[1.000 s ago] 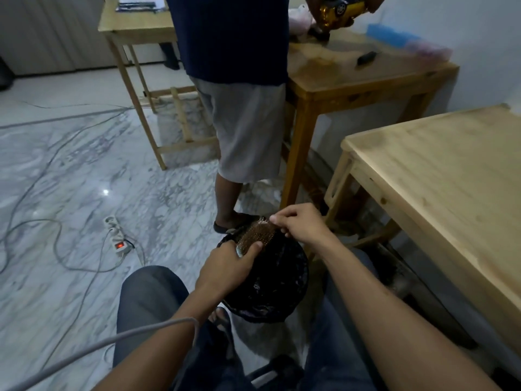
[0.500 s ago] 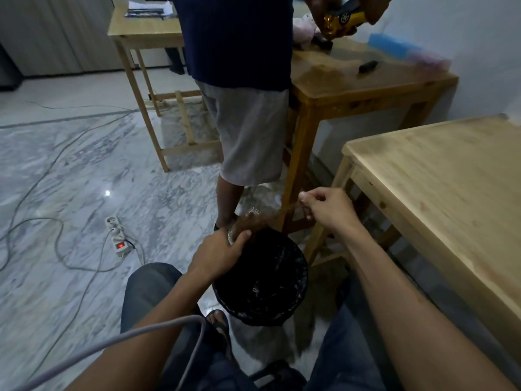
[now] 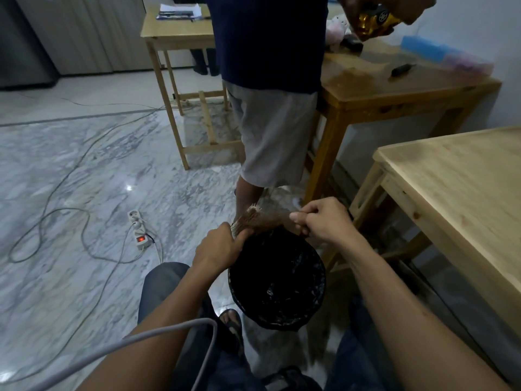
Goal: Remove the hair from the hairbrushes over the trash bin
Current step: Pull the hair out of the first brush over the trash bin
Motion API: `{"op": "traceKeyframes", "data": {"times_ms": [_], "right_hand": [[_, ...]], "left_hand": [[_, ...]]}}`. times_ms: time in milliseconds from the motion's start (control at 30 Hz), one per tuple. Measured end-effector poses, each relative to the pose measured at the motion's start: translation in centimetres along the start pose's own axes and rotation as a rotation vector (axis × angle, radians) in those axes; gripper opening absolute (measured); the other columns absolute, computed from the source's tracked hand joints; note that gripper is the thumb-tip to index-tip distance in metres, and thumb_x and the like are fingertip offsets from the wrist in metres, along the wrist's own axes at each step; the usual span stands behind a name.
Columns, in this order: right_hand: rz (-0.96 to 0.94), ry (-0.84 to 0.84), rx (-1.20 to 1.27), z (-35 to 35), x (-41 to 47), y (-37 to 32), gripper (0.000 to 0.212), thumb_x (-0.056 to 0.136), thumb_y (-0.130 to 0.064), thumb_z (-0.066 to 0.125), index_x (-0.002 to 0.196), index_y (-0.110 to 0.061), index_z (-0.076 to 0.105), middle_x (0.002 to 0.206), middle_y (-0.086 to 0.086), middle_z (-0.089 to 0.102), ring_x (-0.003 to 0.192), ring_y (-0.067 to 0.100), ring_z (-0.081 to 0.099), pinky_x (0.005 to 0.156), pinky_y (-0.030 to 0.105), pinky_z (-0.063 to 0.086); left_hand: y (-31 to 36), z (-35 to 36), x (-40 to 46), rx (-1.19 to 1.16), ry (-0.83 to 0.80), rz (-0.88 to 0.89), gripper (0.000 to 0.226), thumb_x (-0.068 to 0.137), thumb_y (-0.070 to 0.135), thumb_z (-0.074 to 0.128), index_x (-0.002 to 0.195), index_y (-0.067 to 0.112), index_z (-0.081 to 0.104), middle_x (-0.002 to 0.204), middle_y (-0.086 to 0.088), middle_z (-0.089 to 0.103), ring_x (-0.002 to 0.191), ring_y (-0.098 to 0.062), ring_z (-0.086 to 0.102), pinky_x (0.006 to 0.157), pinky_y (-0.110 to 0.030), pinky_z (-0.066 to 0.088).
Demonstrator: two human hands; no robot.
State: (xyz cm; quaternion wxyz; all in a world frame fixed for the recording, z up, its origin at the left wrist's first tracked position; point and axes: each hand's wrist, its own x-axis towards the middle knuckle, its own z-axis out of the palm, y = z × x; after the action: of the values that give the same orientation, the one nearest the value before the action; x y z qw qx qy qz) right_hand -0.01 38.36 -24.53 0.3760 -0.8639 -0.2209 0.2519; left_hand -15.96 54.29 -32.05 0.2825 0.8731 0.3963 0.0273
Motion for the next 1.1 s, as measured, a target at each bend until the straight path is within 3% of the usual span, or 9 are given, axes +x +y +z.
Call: {"op": "traceKeyframes", "data": {"times_ms": [167, 267, 367, 467, 633, 700, 767, 967, 1100], "right_hand": [[0.058, 0.113, 0.167, -3.9, 0.1, 1.2, 0.013, 0.093, -0.020, 0.076, 0.086, -0.010, 0.079, 0.087, 0.010, 0.077, 0.079, 0.018, 0.070, 0.071, 0.031, 0.052], [0.059, -0.002, 0.135, -4.8, 0.6, 2.2, 0.012, 0.095, -0.021, 0.074, 0.097, -0.011, 0.079, 0.096, 0.010, 0.077, 0.089, 0.020, 0.071, 0.079, 0.035, 0.056], [0.139, -0.170, -0.091, -2.8, 1.7, 2.9, 0.041, 0.095, -0.031, 0.073, 0.133, -0.019, 0.067, 0.135, 0.007, 0.066, 0.125, 0.026, 0.062, 0.108, 0.045, 0.050], [0.068, -0.132, -0.074, -1.7, 1.9, 2.3, 0.067, 0.092, -0.045, 0.068, 0.153, -0.030, 0.046, 0.155, 0.004, 0.045, 0.141, 0.026, 0.047, 0.113, 0.045, 0.044], [-0.025, -0.331, 0.216, 0.8, 0.9, 2.2, 0.058, 0.085, -0.045, 0.081, 0.134, -0.018, 0.068, 0.123, 0.000, 0.075, 0.115, 0.015, 0.071, 0.107, 0.035, 0.052], [-0.073, -0.330, 0.142, 1.9, 0.9, 2.7, 0.032, 0.086, -0.034, 0.083, 0.113, -0.017, 0.080, 0.101, -0.004, 0.080, 0.093, 0.006, 0.074, 0.087, 0.018, 0.054], [-0.060, -0.206, 0.028, 2.1, 1.3, 3.4, 0.015, 0.090, -0.029, 0.080, 0.100, -0.018, 0.082, 0.093, -0.005, 0.078, 0.086, 0.003, 0.067, 0.070, 0.014, 0.048], [0.154, -0.031, -0.076, 2.5, 2.7, 5.1, 0.009, 0.090, -0.025, 0.079, 0.096, -0.019, 0.083, 0.114, 0.001, 0.075, 0.115, 0.021, 0.066, 0.090, 0.029, 0.049], [0.100, -0.226, 0.116, 2.4, 2.1, 3.5, 0.049, 0.091, -0.009, 0.066, 0.139, -0.016, 0.066, 0.139, 0.003, 0.063, 0.133, 0.018, 0.053, 0.098, 0.026, 0.039]], "left_hand": [[-2.6, -1.6, 0.6, 0.035, 0.060, -0.190, 0.059, 0.096, 0.067, 0.045, 0.092, 0.008, 0.046, 0.074, -0.004, 0.051, 0.065, -0.023, 0.051, 0.053, -0.036, 0.036], [-2.3, -1.4, 0.2, 0.046, 0.083, -0.121, 0.058, 0.096, 0.067, 0.045, 0.091, 0.009, 0.047, 0.075, -0.007, 0.056, 0.064, -0.024, 0.054, 0.053, -0.038, 0.039], [0.6, -0.6, -0.2, -0.039, 0.101, 0.004, 0.054, 0.097, 0.065, 0.046, 0.084, 0.012, 0.042, 0.068, -0.003, 0.050, 0.056, -0.020, 0.047, 0.048, -0.035, 0.030], [3.0, -0.6, -0.3, -0.064, 0.144, 0.056, 0.053, 0.096, 0.066, 0.047, 0.091, 0.013, 0.042, 0.066, 0.002, 0.045, 0.054, -0.014, 0.044, 0.046, -0.033, 0.025], [4.0, -0.2, 0.1, -0.081, 0.137, 0.082, 0.053, 0.093, 0.069, 0.049, 0.088, 0.018, 0.039, 0.066, 0.004, 0.041, 0.058, -0.019, 0.042, 0.047, -0.033, 0.023], [4.0, -0.4, 0.2, -0.094, 0.132, 0.080, 0.052, 0.093, 0.067, 0.050, 0.085, 0.016, 0.041, 0.066, 0.002, 0.041, 0.060, -0.023, 0.044, 0.047, -0.034, 0.024], [3.4, -1.4, 0.5, -0.149, 0.153, 0.036, 0.054, 0.095, 0.062, 0.054, 0.081, 0.012, 0.040, 0.065, 0.000, 0.042, 0.059, -0.023, 0.047, 0.048, -0.035, 0.024], [2.3, -2.7, 0.0, -0.150, 0.180, -0.010, 0.054, 0.094, 0.058, 0.059, 0.069, 0.018, 0.034, 0.063, -0.001, 0.040, 0.054, -0.017, 0.037, 0.049, -0.036, 0.023], [3.4, -2.0, -0.8, -0.159, 0.064, 0.032, 0.041, 0.094, 0.054, 0.061, 0.089, 0.015, 0.050, 0.070, 0.002, 0.048, 0.059, -0.012, 0.045, 0.050, -0.031, 0.028]]}}
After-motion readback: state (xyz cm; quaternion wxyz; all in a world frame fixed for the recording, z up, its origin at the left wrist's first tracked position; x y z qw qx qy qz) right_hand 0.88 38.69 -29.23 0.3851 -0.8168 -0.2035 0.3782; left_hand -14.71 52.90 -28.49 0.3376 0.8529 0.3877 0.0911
